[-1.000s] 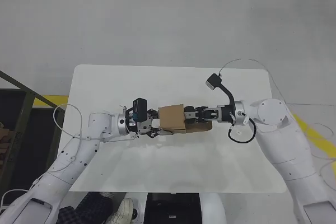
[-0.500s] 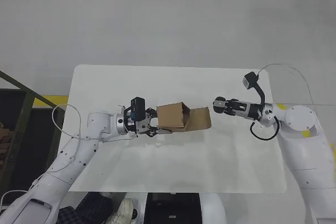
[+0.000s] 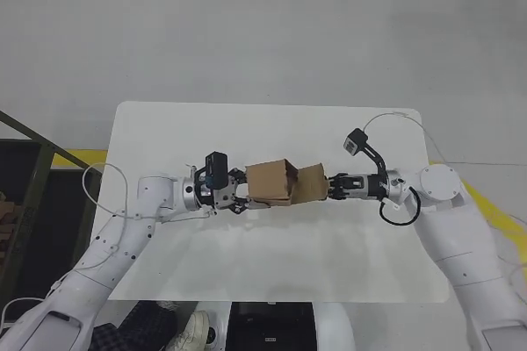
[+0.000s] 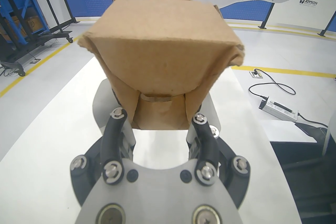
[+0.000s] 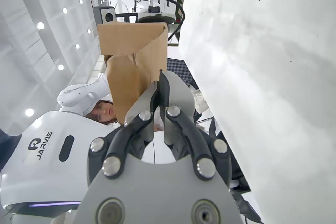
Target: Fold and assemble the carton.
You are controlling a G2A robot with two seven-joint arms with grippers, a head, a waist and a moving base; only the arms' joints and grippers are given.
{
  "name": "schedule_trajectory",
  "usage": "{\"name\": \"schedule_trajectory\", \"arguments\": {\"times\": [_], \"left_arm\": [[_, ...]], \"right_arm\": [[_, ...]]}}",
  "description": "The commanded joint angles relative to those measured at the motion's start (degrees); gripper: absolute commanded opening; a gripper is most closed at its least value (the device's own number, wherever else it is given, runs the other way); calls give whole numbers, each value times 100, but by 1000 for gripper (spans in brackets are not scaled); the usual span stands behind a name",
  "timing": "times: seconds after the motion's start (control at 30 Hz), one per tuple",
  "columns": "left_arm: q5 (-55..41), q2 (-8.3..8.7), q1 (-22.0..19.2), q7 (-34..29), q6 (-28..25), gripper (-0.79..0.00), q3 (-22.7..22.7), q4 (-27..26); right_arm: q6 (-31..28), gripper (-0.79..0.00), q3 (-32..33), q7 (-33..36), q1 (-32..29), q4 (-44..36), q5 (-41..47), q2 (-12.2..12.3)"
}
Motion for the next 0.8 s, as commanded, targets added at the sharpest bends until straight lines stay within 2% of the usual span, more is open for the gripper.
{"name": "schedule_trajectory", "arguments": {"times": [0.0,0.43,0.47,0.53,0.57,0.77], "left_arm": [[34,-9,-11,-29,20,-456,33,12],[163,-37,-63,-119,84,-437,120,124],[169,-37,-63,-122,90,-434,118,130],[187,-37,-64,-138,97,-434,115,141],[197,-37,-65,-146,110,-431,114,141],[350,-42,-44,-191,322,-431,123,129]], "right_arm": [[-5,-785,-102,67,59,-46,15,-18],[-12,-785,-292,-13,238,-111,-36,-45],[-2,-773,-276,-43,234,-122,-68,-37],[28,-646,-251,-89,218,-162,-124,-24],[32,-631,-235,-99,209,-180,-136,-17],[59,-631,-174,-130,159,-283,-235,22]]}}
